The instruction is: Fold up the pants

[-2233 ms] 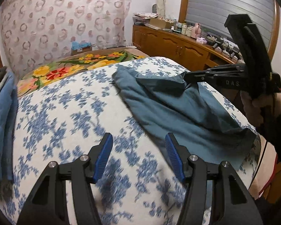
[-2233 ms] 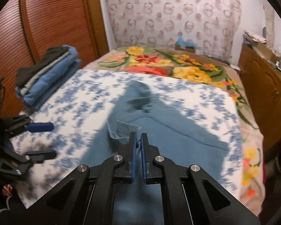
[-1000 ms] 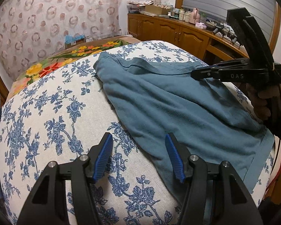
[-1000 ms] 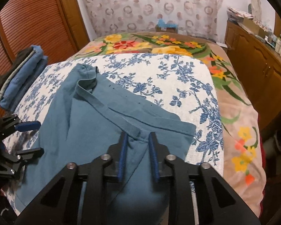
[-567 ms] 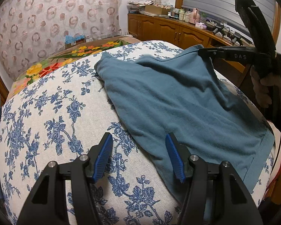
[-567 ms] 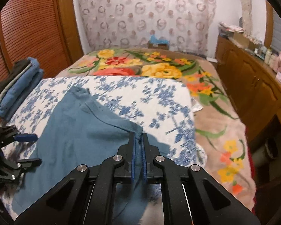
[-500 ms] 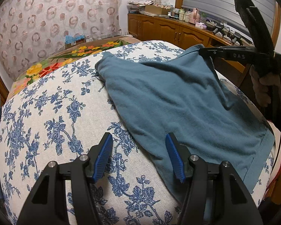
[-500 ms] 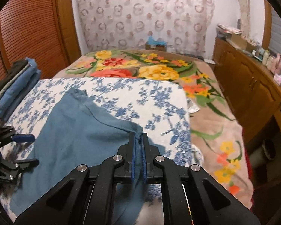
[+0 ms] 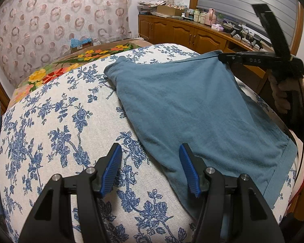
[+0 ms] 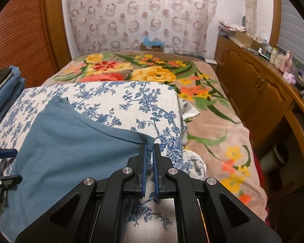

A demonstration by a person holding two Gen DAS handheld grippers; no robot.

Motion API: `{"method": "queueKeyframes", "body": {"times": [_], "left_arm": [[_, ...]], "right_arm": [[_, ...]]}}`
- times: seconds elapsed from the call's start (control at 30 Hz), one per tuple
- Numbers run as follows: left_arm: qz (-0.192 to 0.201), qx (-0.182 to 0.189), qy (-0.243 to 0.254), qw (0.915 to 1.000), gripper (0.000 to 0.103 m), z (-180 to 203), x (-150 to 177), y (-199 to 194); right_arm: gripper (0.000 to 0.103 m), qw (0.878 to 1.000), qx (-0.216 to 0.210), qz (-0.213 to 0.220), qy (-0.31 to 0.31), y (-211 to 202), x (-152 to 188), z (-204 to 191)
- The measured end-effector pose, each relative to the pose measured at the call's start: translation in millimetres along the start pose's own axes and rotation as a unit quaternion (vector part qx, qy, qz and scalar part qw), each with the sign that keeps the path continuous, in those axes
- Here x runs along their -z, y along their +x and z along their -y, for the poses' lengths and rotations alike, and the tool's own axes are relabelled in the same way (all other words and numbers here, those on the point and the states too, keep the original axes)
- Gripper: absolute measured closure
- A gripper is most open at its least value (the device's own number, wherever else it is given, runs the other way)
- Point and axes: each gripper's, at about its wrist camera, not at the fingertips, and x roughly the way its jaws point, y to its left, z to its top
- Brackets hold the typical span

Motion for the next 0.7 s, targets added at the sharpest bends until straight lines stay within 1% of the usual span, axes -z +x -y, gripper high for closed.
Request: {"method": "queueKeyframes", "body": {"times": [0.07, 0.17, 0.33, 0.43, 0.6, 0.7], "left_arm": [[0.000, 0.000, 0.000, 1.0000, 0.044, 1, 0, 0], [0.000, 0.000, 0.000, 1.0000, 0.044, 2, 0, 0], [0.000, 0.000, 0.000, 1.0000, 0.044, 1, 0, 0], [0.000, 0.000, 0.000, 1.0000, 0.044, 1, 0, 1], [0.000, -0.003, 0.000, 1.0000, 0.041, 2, 0, 1], [0.000, -0.004, -0.004, 1.0000, 0.041, 1, 1, -1]], "right_arm": [[0.099, 1.000, -0.003, 0.005, 0.000, -7, 1, -1], [0.084, 1.000, 0.007, 0.004, -0.001, -15, 3, -4], [0.083, 1.000, 0.004, 0.013, 0.004, -40, 12, -8], [0.080, 1.000, 0.000, 0.014, 0.002, -55, 21, -15], [0.070, 1.000, -0.008, 0.012, -0.005, -79, 44, -31], [0.067, 1.000, -0.018, 0.006, -0.002, -88, 62, -40]]}}
